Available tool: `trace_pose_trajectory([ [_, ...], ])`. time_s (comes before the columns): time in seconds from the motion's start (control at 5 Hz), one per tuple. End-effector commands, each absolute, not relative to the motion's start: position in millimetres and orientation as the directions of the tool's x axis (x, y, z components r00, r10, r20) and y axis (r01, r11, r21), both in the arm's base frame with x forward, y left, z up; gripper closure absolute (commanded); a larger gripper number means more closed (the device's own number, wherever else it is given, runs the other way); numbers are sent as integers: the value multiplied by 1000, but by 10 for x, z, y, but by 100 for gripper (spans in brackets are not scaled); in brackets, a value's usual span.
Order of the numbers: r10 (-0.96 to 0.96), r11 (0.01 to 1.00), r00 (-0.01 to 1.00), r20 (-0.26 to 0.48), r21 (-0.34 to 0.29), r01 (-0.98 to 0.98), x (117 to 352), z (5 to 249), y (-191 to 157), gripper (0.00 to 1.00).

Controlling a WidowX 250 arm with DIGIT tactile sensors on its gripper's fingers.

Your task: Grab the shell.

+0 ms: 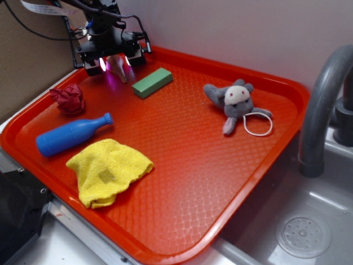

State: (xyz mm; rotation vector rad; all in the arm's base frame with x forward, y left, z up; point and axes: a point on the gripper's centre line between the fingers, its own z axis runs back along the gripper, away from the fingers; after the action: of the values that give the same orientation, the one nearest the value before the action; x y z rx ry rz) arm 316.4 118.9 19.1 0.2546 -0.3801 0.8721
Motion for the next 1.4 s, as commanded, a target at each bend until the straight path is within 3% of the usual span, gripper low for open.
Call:
trace_pose_trajectory([
  [0.0, 586, 759, 700, 408, 26, -651, 2996, 311, 1270, 100],
  [0.2, 515, 834, 800, 307, 34, -551, 2997, 440, 1050, 100],
  [0.4, 405, 886, 866, 292, 107, -450, 2959, 769, 751, 100],
  [0.6, 317, 926, 922, 224, 136, -352, 2879, 1105, 464, 100],
  [1.0, 101, 987, 988, 118, 111, -115, 2546, 1552, -130, 100],
  [1.2, 37, 994, 987, 155, 95, -52, 2410, 1912, -304, 100],
])
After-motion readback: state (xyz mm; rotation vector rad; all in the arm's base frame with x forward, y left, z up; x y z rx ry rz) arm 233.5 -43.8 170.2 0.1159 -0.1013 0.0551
